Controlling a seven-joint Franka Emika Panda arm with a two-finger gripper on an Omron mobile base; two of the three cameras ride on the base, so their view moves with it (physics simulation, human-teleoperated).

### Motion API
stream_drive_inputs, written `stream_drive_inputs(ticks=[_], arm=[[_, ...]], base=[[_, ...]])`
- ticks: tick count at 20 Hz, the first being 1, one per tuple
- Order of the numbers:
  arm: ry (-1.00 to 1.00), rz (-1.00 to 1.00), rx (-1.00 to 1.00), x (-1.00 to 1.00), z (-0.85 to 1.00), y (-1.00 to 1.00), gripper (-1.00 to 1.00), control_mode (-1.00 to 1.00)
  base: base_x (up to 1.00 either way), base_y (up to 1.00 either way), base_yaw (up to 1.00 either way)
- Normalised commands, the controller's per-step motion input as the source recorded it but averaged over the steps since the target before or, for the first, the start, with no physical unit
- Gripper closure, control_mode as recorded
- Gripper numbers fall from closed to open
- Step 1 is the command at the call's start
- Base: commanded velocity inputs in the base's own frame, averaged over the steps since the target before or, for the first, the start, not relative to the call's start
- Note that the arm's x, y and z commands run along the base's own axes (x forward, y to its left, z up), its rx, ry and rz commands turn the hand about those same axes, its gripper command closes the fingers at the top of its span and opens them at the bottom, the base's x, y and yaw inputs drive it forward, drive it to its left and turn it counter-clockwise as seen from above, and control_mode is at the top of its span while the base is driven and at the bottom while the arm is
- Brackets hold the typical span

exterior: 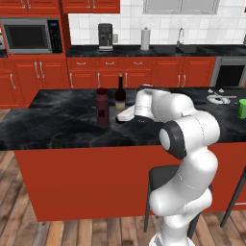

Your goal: Place the drinks on the dining counter in a tight cluster.

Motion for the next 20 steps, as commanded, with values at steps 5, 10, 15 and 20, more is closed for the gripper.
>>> stream_drive_inputs(ticks=[5, 10, 15, 20], arm=[[0.0, -0.03, 0.0, -0.27, 0.07, -0.44, -1.0, -1.0], [0.06, -0.07, 0.0, -0.11, 0.51, -0.8, -1.0, -1.0], [0.31, -0.12, -0.07, -0.02, 0.72, -0.96, -1.0, -1.0], [0.39, -0.15, -0.22, -0.13, 0.38, -0.58, -1.0, -1.0]], base=[[0.0, 0.0, 0.0], [0.0, 0.0, 0.0], [0.0, 0.0, 0.0], [0.0, 0.0, 0.0]])
